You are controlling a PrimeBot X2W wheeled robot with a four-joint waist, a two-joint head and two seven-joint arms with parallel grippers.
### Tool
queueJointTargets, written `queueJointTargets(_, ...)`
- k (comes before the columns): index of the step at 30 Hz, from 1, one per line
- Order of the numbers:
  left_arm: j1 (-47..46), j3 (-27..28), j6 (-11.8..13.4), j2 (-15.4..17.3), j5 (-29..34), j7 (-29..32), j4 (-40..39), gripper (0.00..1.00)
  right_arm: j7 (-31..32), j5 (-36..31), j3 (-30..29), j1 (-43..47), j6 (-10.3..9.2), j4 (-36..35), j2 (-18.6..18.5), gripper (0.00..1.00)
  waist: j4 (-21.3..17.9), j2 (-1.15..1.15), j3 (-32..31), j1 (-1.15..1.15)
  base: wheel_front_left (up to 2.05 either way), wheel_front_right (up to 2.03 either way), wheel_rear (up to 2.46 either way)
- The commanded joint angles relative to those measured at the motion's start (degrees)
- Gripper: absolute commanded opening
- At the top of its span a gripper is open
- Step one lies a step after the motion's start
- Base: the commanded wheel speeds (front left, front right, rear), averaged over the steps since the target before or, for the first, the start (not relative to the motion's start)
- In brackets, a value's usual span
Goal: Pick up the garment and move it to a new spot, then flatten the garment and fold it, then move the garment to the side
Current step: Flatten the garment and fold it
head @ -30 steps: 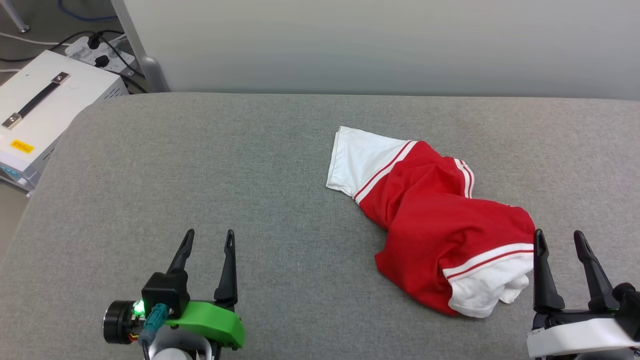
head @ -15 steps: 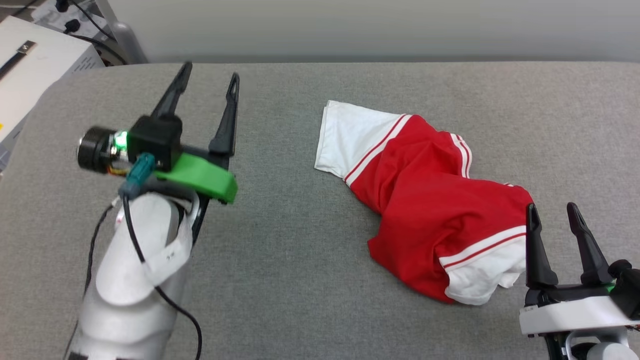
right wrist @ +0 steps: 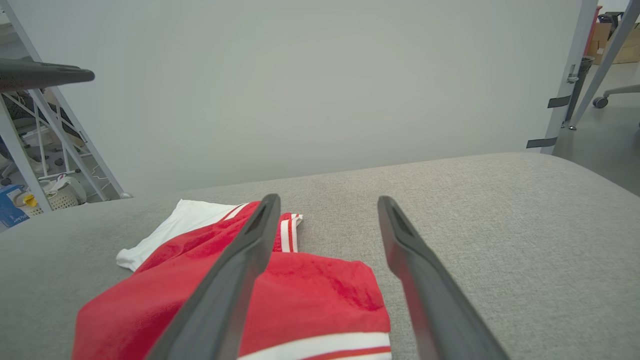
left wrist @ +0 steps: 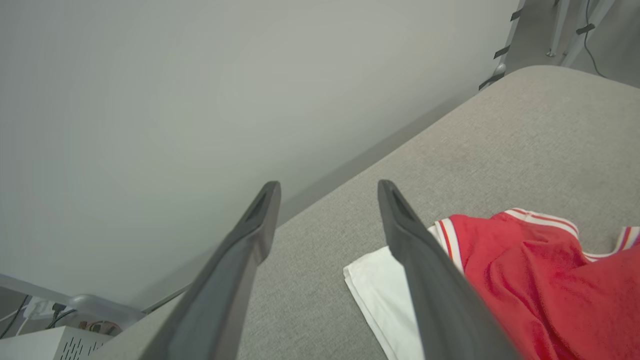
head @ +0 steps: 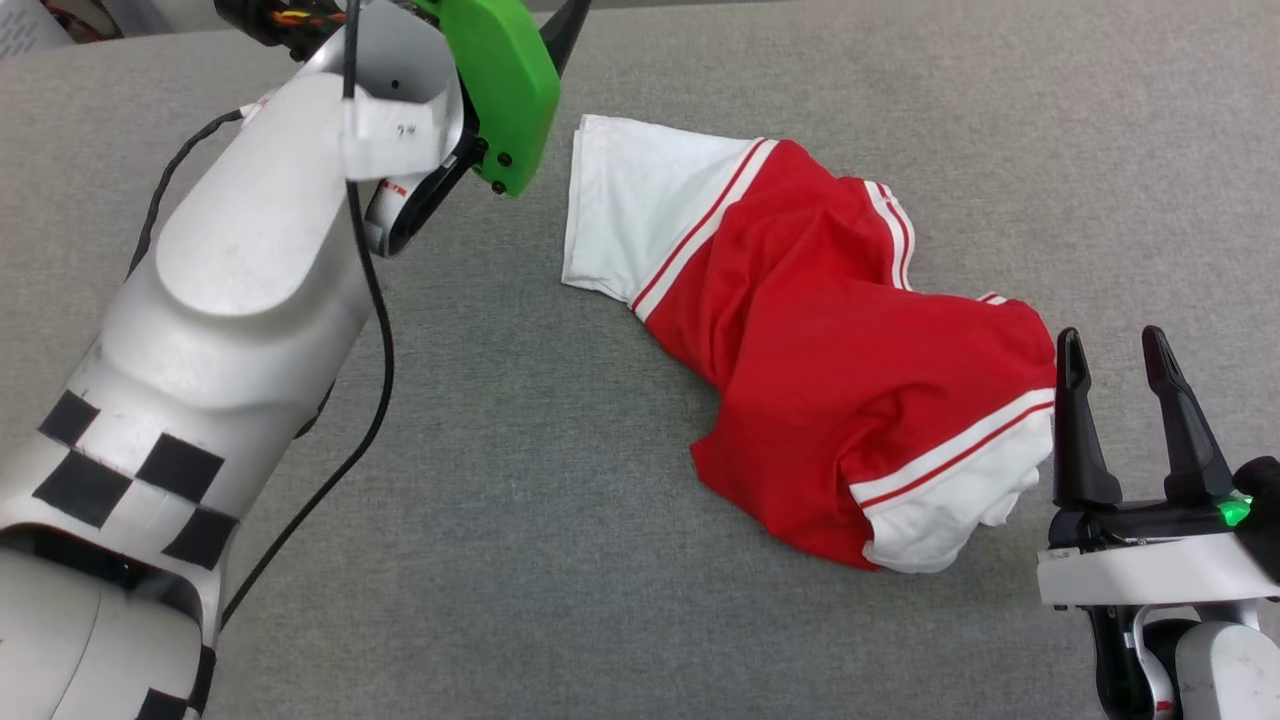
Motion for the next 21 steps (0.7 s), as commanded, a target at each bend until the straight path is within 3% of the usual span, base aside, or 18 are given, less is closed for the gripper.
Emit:
queueJointTargets(1, -2.0, -2.2, -0.1, 0.7, -2.7, 3.4, 1.1, 1.0, -0.3, 0.7, 0.1, -1.2, -0.04, -0.3, -0.1, 1.0, -2.5, 0.27, 3.0, 0.0, 0.0, 0.0, 0.0)
queueJointTargets(6, -6.8, -9.1, -0.1, 1.3, -13.8, 18.3, 4.3, 1.0, -0.3, 0.1, 0.7, -2.8, -0.04, -1.2, -0.1, 1.0, -4.0, 0.27, 5.9, 0.0, 0.0, 0.0, 0.0)
queueJointTargets(10, -8.8, -13.9, -0.1, 1.9, -19.2, 27.1, 5.8, 1.0, -0.3, 0.7, 0.9, -4.2, -0.04, -1.7, -0.1, 1.0, -4.8, 0.27, 8.1, 0.0, 0.0, 0.0, 0.0)
queueJointTargets(15, -9.8, -19.9, -0.1, 2.7, -21.9, 33.7, 8.0, 1.0, -0.3, 1.3, 1.6, -5.7, -0.04, -2.0, -0.1, 1.0, -5.7, 0.27, 10.3, 0.0, 0.0, 0.0, 0.0)
queueJointTargets(21, -9.2, -28.5, -0.1, 3.9, -21.4, 36.7, 9.3, 1.0, -0.3, 1.7, 2.0, -6.5, -0.04, -1.9, -0.1, 1.0, -6.3, 0.27, 11.7, 0.0, 0.0, 0.0, 0.0)
